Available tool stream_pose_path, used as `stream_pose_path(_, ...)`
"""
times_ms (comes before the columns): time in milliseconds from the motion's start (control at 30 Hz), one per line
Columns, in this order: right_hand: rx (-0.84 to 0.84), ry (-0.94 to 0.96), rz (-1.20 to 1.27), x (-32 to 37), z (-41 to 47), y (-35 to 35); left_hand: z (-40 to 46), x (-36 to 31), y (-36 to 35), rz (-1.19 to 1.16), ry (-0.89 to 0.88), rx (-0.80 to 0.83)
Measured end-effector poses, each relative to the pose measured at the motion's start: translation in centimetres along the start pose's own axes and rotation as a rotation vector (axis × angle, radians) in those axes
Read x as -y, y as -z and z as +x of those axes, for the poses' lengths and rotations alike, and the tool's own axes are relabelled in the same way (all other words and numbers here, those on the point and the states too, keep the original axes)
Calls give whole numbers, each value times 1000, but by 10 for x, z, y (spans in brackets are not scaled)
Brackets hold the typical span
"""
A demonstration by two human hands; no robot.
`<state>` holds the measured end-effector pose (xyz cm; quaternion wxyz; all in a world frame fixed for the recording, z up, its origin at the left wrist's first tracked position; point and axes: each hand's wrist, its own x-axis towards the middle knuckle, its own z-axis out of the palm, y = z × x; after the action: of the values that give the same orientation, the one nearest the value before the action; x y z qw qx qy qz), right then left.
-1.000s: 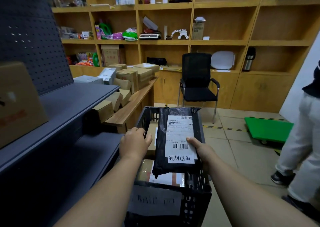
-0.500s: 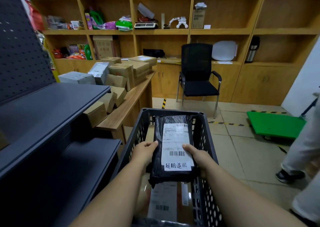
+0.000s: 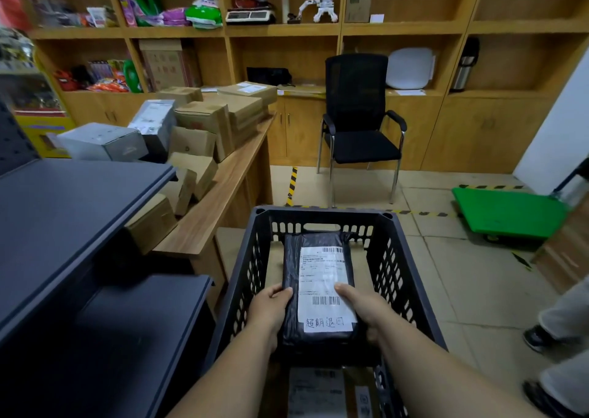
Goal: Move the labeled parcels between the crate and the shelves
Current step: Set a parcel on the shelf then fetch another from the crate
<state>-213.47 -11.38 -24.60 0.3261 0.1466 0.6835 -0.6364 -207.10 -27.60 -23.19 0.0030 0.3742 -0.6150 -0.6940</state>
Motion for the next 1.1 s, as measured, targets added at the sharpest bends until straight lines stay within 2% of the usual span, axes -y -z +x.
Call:
stream_pose_path(300,-114,-39,-117,1,40,-10,37,2,-6,24,30,-35)
stream_pose_path(533,-153,-61,-69,3,45,-13,51,4,-9,35,13,-48)
stream_pose_path(700,-163,-64,-134,7,41,-12,52,8,-12,87,-3,-86)
stream_pose_path(933,-267,31,-270,22,22,-10,32,-6,-7,486,-145,-211)
stream_pose_path(1100,-335,192,-589,25,-15,-8,-2,-17,-3,719,-315,-258)
